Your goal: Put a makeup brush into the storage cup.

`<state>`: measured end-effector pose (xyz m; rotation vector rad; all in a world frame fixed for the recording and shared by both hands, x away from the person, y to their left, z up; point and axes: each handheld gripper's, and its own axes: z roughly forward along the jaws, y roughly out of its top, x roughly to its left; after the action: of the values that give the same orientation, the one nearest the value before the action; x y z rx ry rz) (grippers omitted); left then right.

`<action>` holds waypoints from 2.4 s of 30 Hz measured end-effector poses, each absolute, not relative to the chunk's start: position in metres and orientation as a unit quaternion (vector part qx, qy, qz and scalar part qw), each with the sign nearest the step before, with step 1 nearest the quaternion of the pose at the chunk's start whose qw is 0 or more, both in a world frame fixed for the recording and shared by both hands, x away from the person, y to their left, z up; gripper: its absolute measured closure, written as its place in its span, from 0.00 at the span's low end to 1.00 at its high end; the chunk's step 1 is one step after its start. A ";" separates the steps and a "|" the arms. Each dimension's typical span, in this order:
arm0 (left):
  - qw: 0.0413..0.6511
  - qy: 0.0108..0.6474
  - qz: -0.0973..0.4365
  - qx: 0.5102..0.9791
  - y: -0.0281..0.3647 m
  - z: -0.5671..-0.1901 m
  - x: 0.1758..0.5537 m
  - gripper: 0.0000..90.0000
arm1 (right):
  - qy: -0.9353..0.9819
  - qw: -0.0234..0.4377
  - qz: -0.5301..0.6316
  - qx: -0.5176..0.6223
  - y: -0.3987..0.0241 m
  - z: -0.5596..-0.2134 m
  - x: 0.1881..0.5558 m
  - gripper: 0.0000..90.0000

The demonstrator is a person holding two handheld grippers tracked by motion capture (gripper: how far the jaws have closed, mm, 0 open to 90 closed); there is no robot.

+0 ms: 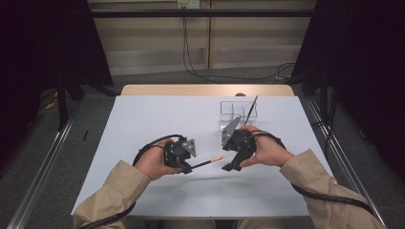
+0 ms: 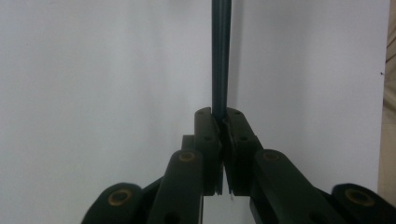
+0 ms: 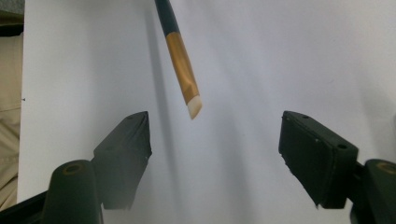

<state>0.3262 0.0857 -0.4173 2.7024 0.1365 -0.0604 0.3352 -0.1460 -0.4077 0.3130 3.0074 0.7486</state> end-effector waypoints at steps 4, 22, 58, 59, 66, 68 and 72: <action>0.218 0.048 -0.020 0.975 0.087 -0.417 0.327 0.95 | 0.961 0.013 0.253 0.112 -0.148 -0.410 0.336 0.24; 0.245 0.068 -0.017 0.967 0.091 -0.418 0.326 0.95 | 0.913 0.011 0.370 0.170 -0.171 -0.416 0.336 0.18; 0.310 0.100 -0.025 0.945 0.103 -0.422 0.324 0.95 | 0.794 0.015 0.561 0.232 -0.186 -0.418 0.328 0.09; 0.314 0.101 -0.026 0.944 0.103 -0.422 0.324 0.95 | 0.793 0.016 0.563 0.232 -0.186 -0.418 0.328 0.09; 0.329 0.110 -0.023 0.938 0.108 -0.423 0.324 0.95 | 0.782 0.016 0.577 0.235 -0.185 -0.418 0.327 0.08; 0.336 0.114 -0.026 0.935 0.109 -0.423 0.323 0.95 | 0.781 0.016 0.578 0.236 -0.184 -0.419 0.326 0.08; 0.352 0.119 -0.026 0.928 0.110 -0.423 0.324 0.95 | 0.779 0.016 0.580 0.238 -0.184 -0.419 0.326 0.08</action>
<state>0.3235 0.1104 -0.4234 2.4015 0.3088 -0.0663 0.3261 -0.1837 -0.4195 0.7397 2.4243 1.8030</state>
